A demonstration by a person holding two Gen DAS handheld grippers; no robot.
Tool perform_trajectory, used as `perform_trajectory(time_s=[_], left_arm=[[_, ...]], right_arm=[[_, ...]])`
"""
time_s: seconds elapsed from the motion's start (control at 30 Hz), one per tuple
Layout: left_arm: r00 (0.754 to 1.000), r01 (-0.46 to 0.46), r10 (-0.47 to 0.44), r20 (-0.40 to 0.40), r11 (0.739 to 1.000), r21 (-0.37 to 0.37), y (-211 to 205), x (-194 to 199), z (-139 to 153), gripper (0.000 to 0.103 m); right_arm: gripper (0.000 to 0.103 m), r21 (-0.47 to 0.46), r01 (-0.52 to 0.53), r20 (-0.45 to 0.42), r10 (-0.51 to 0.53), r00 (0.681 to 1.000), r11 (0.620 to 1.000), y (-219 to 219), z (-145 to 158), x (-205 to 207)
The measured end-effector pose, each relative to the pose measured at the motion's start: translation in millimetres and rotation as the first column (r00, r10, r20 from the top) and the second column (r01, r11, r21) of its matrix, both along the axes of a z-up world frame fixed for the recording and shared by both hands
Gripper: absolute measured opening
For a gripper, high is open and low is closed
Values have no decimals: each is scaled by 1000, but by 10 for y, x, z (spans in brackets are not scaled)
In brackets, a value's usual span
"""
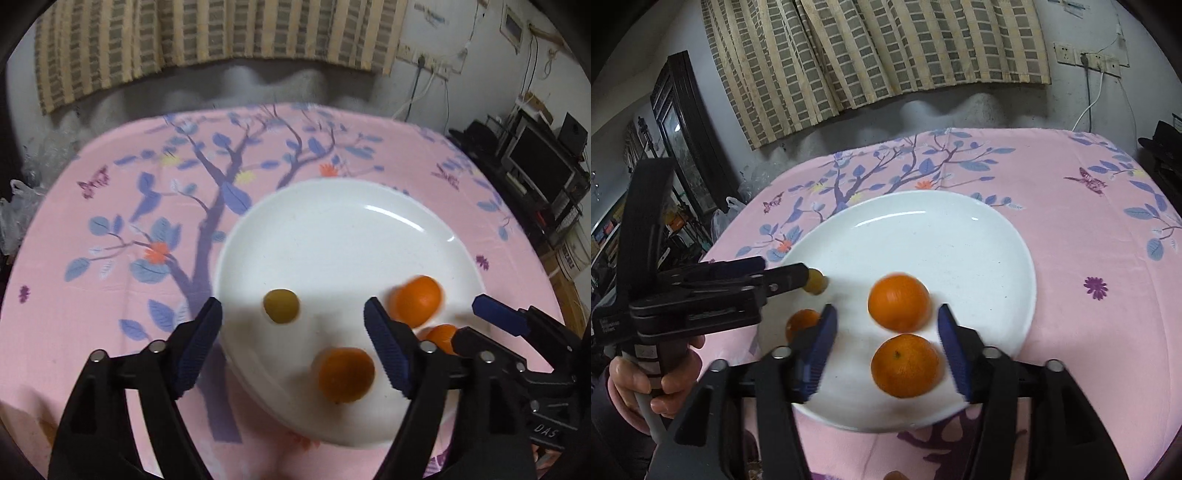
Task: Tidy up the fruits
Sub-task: 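Grasp a mandarin with the right tool while the left tool grasps a small yellow fruit, both onto plate, then grasp a dark plum with each tool and drop both onto the plate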
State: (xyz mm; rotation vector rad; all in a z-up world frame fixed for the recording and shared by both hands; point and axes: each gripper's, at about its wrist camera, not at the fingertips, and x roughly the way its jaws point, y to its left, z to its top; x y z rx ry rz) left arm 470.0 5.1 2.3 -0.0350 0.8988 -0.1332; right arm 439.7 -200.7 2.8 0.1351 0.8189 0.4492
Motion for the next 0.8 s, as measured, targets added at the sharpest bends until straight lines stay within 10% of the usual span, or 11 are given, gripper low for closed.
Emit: perform_trajectory(time_s=[0.27, 0.53, 0.8], left_arm=[[994, 36, -36, 107, 999, 1, 119, -1148, 436, 95], [991, 59, -44, 123, 991, -122, 276, -2615, -6, 95], [987, 98, -94, 132, 995, -26, 86, -3023, -261, 95]], right_arm=[[65, 11, -56, 103, 55, 993, 998, -246, 397, -904], [68, 69, -124, 131, 114, 985, 990, -512, 255, -2076], [68, 97, -169, -96, 178, 979, 981, -621, -81, -2355]])
